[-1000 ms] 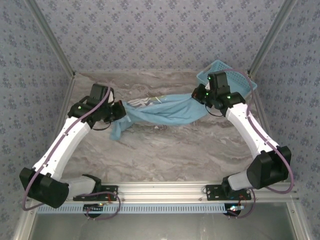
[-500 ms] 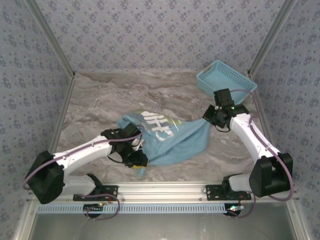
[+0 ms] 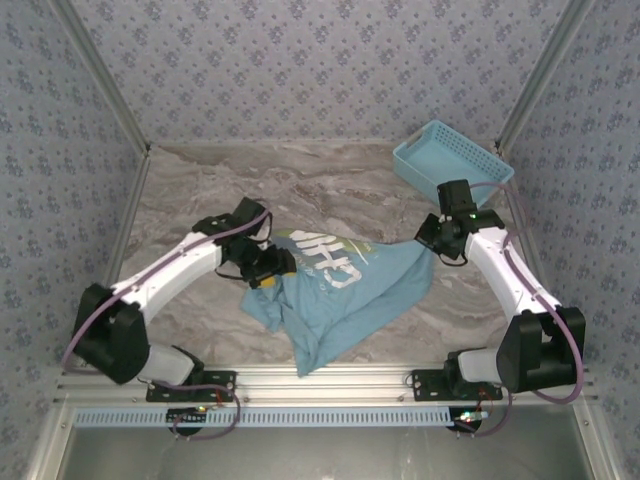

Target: Fold and stack the t-shirts

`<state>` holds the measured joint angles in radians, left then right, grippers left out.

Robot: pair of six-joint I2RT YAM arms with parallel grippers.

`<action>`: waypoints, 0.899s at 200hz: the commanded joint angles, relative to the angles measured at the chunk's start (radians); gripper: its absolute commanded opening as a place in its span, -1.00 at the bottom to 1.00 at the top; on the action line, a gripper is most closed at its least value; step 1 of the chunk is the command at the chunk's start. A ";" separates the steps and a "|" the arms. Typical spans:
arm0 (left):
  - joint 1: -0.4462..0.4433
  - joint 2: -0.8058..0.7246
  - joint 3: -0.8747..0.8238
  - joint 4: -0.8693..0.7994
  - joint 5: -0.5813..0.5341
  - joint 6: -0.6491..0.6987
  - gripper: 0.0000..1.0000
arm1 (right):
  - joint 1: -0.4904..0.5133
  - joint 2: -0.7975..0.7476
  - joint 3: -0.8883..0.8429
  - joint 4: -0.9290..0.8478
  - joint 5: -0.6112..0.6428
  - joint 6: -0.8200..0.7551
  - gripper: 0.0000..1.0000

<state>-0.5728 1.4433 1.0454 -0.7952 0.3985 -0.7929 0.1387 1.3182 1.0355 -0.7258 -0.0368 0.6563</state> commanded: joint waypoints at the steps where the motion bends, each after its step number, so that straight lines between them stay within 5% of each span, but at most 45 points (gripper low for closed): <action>1: -0.057 0.062 0.042 -0.121 0.001 0.043 0.13 | -0.005 0.009 0.020 -0.017 -0.014 -0.019 -1.00; 28: -0.156 0.083 0.025 -0.203 -0.015 0.109 0.14 | -0.005 0.026 0.031 -0.006 -0.027 -0.019 -1.00; 76: -0.315 0.144 -0.005 -0.089 0.040 0.062 0.23 | -0.005 0.049 0.027 0.006 -0.051 -0.018 -1.00; 88: -0.329 0.182 -0.017 -0.026 0.054 0.032 -0.08 | -0.006 0.043 0.028 0.006 -0.052 -0.019 -1.00; 107: -0.329 0.202 -0.009 -0.019 0.020 0.012 -0.94 | -0.010 0.031 0.036 0.001 -0.050 -0.018 -1.00; 141: -0.214 0.034 -0.026 -0.118 -0.109 -0.012 -1.00 | -0.027 0.019 0.081 -0.007 -0.041 -0.072 -1.00; 180: 0.028 -0.188 -0.039 -0.180 -0.076 0.009 -1.00 | -0.057 0.028 0.179 -0.001 -0.052 -0.082 -1.00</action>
<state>-0.6548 1.3708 1.0096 -0.8917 0.3233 -0.7837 0.1009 1.3613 1.1217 -0.7231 -0.0814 0.6041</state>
